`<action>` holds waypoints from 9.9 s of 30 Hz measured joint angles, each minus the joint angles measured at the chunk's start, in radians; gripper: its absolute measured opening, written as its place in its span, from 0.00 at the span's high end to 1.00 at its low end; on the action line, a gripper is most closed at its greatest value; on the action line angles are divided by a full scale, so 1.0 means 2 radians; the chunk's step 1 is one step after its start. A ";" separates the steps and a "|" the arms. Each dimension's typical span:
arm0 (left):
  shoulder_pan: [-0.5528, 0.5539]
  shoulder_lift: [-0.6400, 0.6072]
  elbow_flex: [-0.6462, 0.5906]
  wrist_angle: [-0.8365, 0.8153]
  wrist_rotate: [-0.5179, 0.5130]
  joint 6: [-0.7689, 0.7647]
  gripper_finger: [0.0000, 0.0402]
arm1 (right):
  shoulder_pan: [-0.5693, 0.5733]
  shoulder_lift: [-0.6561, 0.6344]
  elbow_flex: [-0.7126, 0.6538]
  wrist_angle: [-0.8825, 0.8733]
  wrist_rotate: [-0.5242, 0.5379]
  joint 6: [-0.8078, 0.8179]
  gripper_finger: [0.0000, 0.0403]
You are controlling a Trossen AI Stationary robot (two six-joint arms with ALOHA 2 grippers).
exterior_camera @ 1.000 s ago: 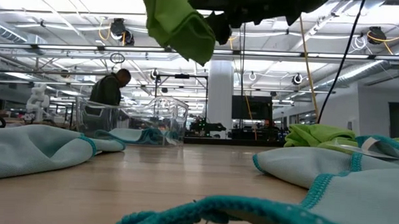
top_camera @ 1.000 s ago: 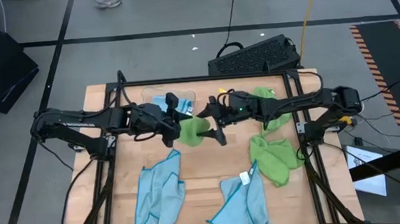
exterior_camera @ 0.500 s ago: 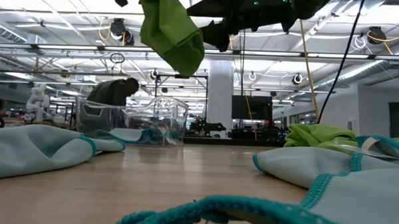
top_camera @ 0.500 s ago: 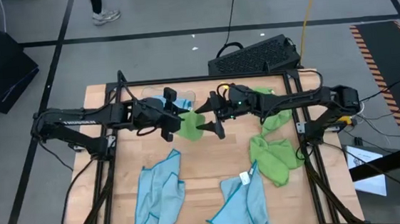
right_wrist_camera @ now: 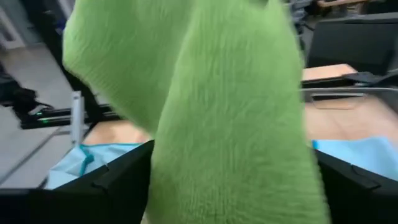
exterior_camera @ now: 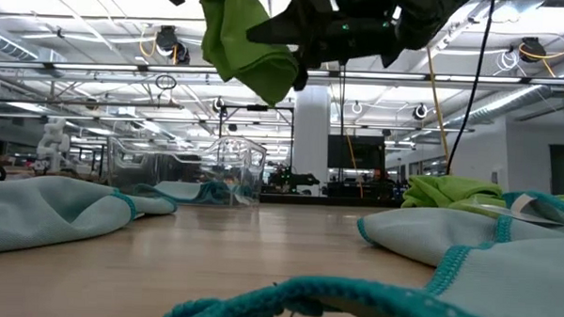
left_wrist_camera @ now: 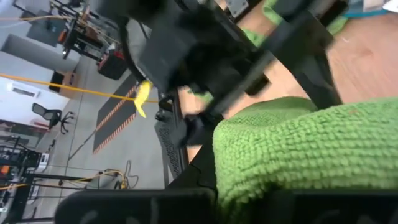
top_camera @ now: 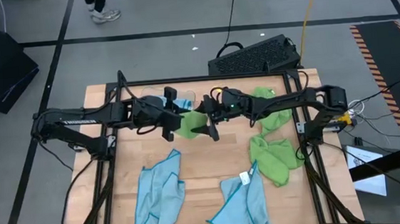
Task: Fold microfiber towels
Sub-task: Put the bottom left green microfiber cloth into the bin, then fold the right blue microfiber cloth
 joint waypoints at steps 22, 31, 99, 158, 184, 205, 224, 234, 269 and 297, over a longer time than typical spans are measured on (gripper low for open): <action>0.004 0.000 0.000 -0.090 -0.031 -0.045 0.72 | -0.013 -0.012 0.000 -0.048 -0.027 -0.042 0.98; 0.005 -0.036 0.000 -0.203 -0.063 -0.194 0.46 | -0.013 -0.051 0.000 -0.168 0.038 -0.091 0.98; 0.055 0.095 0.000 -0.053 0.120 -0.200 0.38 | 0.017 -0.052 0.000 -0.203 0.067 -0.198 0.97; 0.321 0.073 -0.098 -0.119 0.406 -0.350 0.97 | 0.054 -0.270 -0.237 -0.195 0.172 -0.103 0.63; 0.337 0.106 -0.098 -0.138 0.148 -0.337 0.64 | 0.054 -0.270 -0.238 -0.188 0.172 -0.112 0.63; 0.275 0.052 -0.062 -0.105 0.057 -0.315 0.56 | 0.054 -0.270 -0.238 -0.181 0.172 -0.114 0.63; 0.304 0.182 -0.132 0.016 0.028 -0.330 0.94 | 0.054 -0.270 -0.237 -0.179 0.172 -0.117 0.63; 0.308 0.192 -0.128 0.005 0.029 -0.342 0.99 | 0.054 -0.270 -0.237 -0.179 0.172 -0.117 0.63; 0.275 0.138 -0.114 0.032 0.086 -0.417 0.99 | 0.053 -0.270 -0.251 -0.145 0.172 -0.125 0.63; -0.186 0.066 -0.114 0.083 -0.124 -0.615 0.94 | 0.246 -0.222 -0.273 -0.098 0.287 0.081 0.63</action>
